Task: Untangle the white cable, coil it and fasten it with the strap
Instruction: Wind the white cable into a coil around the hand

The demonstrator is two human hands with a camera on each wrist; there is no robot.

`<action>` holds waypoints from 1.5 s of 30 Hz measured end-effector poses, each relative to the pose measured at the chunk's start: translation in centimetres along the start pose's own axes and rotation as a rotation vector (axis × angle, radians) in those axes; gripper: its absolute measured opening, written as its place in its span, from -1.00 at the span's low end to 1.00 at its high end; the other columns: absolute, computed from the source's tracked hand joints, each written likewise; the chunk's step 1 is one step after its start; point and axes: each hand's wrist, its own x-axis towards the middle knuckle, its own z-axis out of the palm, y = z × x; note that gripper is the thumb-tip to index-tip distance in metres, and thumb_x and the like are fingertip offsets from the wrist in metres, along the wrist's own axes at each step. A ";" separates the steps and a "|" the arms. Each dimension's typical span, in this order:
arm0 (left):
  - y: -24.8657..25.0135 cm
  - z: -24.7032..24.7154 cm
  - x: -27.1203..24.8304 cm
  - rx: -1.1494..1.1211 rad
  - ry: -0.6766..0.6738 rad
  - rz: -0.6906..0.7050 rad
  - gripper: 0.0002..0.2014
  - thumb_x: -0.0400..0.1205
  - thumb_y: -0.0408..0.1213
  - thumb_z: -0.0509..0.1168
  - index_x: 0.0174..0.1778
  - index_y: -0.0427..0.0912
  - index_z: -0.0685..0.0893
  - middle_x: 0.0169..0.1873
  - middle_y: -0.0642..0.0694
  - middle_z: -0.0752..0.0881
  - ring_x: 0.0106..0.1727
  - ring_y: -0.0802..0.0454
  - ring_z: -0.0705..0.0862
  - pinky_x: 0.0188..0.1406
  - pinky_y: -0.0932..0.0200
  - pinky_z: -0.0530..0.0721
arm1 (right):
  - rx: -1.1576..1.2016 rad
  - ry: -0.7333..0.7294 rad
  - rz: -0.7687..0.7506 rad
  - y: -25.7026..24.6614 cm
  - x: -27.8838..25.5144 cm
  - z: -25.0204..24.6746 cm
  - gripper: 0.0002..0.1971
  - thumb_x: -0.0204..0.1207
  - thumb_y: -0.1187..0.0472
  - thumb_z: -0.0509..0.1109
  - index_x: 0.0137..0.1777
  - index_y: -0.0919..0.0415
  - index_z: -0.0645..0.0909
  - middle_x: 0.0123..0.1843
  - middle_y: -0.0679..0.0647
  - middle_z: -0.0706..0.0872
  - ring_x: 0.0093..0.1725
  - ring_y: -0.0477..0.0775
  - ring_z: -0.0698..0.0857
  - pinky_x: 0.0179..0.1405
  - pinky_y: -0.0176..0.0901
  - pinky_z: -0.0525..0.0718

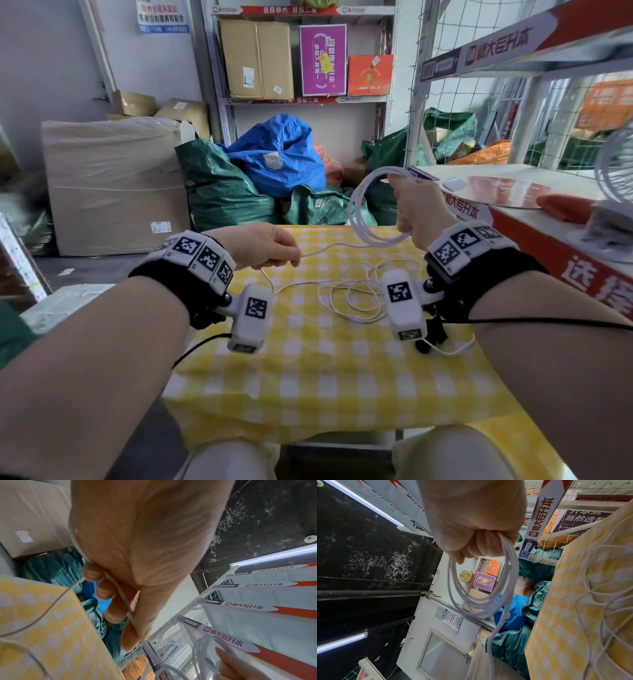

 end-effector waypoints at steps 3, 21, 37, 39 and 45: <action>0.4 -0.3 -0.1 0.210 0.006 -0.032 -0.77 0.67 -0.15 0.24 -0.27 -0.01 0.71 -0.43 0.04 0.54 -0.35 0.06 0.45 -0.23 0.18 0.45 | -0.155 -0.048 -0.033 0.3 -0.1 0.3 -0.75 0.56 0.08 0.30 -0.33 0.13 0.46 -0.44 0.03 0.38 -0.56 0.02 0.36 -0.59 -0.20 0.36; 0.8 -0.4 0.3 0.059 0.124 -0.165 -0.80 0.65 -0.50 0.13 -0.02 -0.17 0.62 -0.14 -0.18 0.61 -0.28 -0.01 0.52 -0.27 0.08 0.67 | -0.799 -0.340 -0.288 0.0 -3.0 2.5 -0.86 0.42 0.21 0.32 -0.30 0.25 0.52 -0.46 0.04 0.48 -0.39 0.05 0.46 -0.46 -0.21 0.37; 5.8 2.1 0.6 0.439 0.195 0.221 -0.71 0.70 -0.20 0.18 0.26 -0.29 0.49 -0.07 -0.11 0.62 -0.10 -0.02 0.59 -0.18 0.21 0.45 | -0.918 -0.545 -0.385 -0.1 -3.9 4.4 0.07 0.35 0.40 0.47 0.67 0.23 -0.23 0.25 0.22 0.61 0.00 0.10 0.55 -0.15 -0.13 0.54; 5.9 2.1 0.5 0.490 0.214 0.194 -0.74 0.74 -0.16 0.08 0.10 -0.28 0.53 -0.23 -0.06 0.55 -0.23 0.00 0.54 -0.33 0.19 0.43 | -0.828 -0.533 -0.375 -0.1 -3.6 4.3 0.02 0.35 0.40 0.46 0.68 0.18 -0.14 0.29 0.23 0.57 -0.02 0.10 0.58 -0.18 -0.15 0.53; 3.7 1.2 0.7 -0.297 0.334 0.149 -0.73 0.76 -0.23 0.03 -0.22 -0.20 0.48 -0.41 -0.09 0.45 -0.41 -0.01 0.49 -0.10 -0.12 0.69 | -0.267 -0.430 -0.199 0.2 -2.1 2.6 -0.89 0.48 0.32 0.42 -0.04 0.34 0.63 -0.44 0.05 0.47 -0.50 -0.04 0.43 -0.58 -0.37 0.43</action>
